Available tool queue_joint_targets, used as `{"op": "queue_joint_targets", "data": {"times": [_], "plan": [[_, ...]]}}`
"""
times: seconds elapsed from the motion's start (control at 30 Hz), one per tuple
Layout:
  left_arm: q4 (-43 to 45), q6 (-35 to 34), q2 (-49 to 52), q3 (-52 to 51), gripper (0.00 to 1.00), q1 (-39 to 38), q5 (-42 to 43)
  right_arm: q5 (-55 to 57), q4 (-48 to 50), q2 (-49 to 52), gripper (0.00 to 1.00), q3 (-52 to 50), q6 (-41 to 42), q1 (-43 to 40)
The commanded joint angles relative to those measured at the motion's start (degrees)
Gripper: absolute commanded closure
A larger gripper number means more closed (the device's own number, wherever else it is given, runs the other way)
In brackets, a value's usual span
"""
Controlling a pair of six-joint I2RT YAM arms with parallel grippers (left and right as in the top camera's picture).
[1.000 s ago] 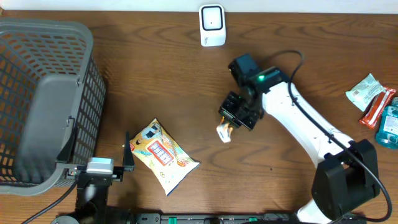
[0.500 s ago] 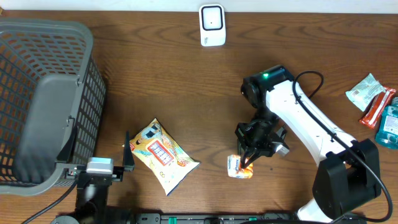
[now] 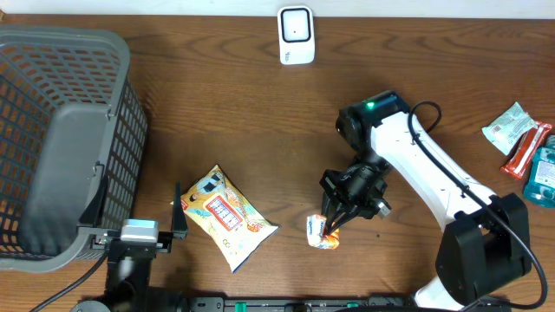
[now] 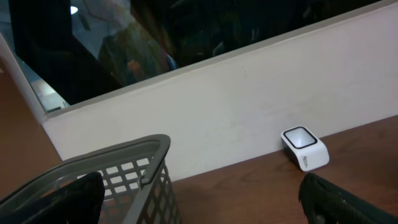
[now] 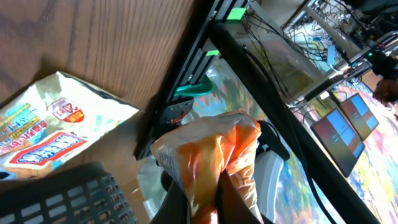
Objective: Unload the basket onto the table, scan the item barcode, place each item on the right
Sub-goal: 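Lift the orange packet and move it to the scanner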
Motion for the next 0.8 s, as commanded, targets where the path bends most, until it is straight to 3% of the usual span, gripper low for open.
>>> {"op": "queue_joint_targets", "data": {"times": [0.0, 0.13, 0.23, 0.5, 0.53, 0.67, 0.77], "plan": [[0.3, 0.9, -0.4, -0.1, 0.0, -0.2, -0.3, -2.5, 0.0, -0.1, 0.96, 0.0, 2.9, -3.4], [0.3, 0.9, -0.4, -0.1, 0.0, -0.2, -0.3, -2.0, 0.5, -0.1, 0.98, 0.0, 3.1, -8.6], [0.3, 0.9, -0.4, -0.1, 0.0, -0.2, -0.3, 0.0, 1.5, -0.1, 0.98, 0.0, 7.8, -11.4], [0.3, 0.9, -0.4, -0.1, 0.0, -0.2, -0.3, 1.0, 2.9, 0.6, 0.98, 0.0, 9.1, -11.8], [0.3, 0.9, -0.4, -0.1, 0.0, -0.2, -0.3, 1.9, 2.9, 0.6, 0.98, 0.0, 7.7, -11.5], [0.3, 0.9, -0.4, -0.1, 0.0, -0.2, -0.3, 8.7, 3.5, 0.6, 0.99, 0.0, -15.7, -9.5], [0.3, 0.9, -0.4, -0.1, 0.0, -0.2, -0.3, 8.7, 8.0, 0.6, 0.99, 0.0, -22.2, -9.4]]}}
